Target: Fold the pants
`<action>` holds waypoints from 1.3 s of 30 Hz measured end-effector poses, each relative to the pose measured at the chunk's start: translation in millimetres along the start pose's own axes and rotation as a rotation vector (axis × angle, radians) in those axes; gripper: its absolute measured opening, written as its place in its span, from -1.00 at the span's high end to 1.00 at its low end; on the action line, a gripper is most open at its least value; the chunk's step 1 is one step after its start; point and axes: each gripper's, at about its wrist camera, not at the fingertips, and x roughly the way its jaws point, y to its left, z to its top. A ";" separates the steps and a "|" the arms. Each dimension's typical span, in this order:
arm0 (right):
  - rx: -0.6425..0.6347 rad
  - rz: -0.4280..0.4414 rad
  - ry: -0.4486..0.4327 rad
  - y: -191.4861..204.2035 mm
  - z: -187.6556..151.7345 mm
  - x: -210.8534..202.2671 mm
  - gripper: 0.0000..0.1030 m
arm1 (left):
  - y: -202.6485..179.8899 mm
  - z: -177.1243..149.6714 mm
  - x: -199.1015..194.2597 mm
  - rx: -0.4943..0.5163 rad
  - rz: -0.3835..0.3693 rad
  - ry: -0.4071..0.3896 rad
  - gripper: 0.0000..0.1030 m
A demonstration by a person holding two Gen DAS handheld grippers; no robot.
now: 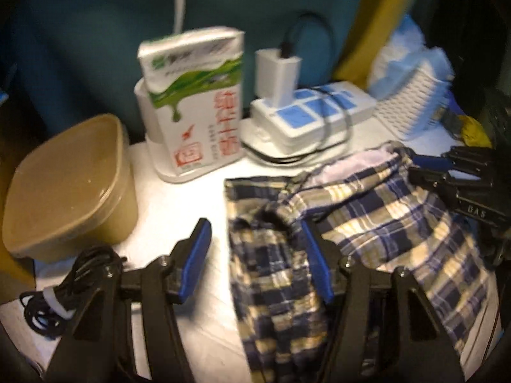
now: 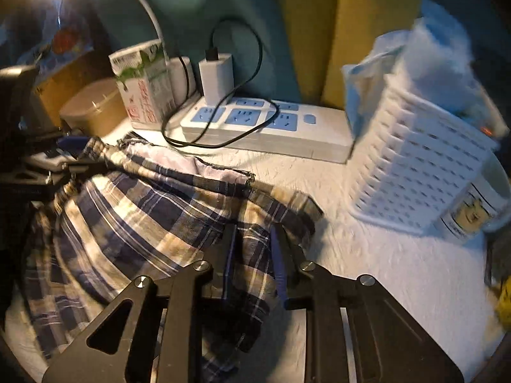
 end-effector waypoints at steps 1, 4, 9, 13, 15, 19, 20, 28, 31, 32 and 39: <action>-0.014 -0.004 0.004 0.4 3.6 5.0 0.55 | 3.5 1.1 5.0 -0.011 0.004 0.007 -0.17; -0.034 -0.024 0.003 -0.7 12.4 15.9 0.55 | 12.9 3.2 16.1 -0.047 0.002 0.009 -0.18; -0.019 -0.024 0.011 -9.6 20.7 26.2 0.55 | 27.5 6.6 17.4 -0.102 -0.007 0.006 -0.18; -0.006 -0.046 -0.015 -12.6 19.8 9.2 0.54 | 33.5 9.9 -11.1 -0.136 -0.026 -0.028 -0.18; 0.004 -0.056 -0.046 -12.2 17.2 -8.0 0.54 | 36.0 10.8 -28.5 -0.143 -0.034 -0.063 -0.18; 0.001 -0.031 -0.085 -2.5 8.9 -44.8 0.39 | 38.6 11.4 -59.6 -0.158 0.012 -0.149 -0.18; -0.011 -0.026 -0.090 2.8 6.7 -50.7 0.18 | 42.5 10.1 -67.9 -0.185 0.013 -0.169 -0.18; -0.086 0.060 -0.059 59.1 -24.1 -70.4 -0.17 | -5.3 -16.5 -79.3 -0.098 -0.143 -0.125 -0.19; -0.114 0.058 -0.023 70.9 -33.6 -61.8 -0.18 | -36.1 -39.5 -66.0 -0.039 -0.212 -0.050 -0.19; -0.122 0.056 -0.010 74.0 -39.2 -60.3 -0.17 | -43.7 -45.9 -59.3 -0.028 -0.208 -0.025 -0.18; -0.150 0.044 0.044 69.9 -80.0 -57.4 -0.18 | -36.1 -55.3 -38.7 -0.061 -0.202 0.041 -0.18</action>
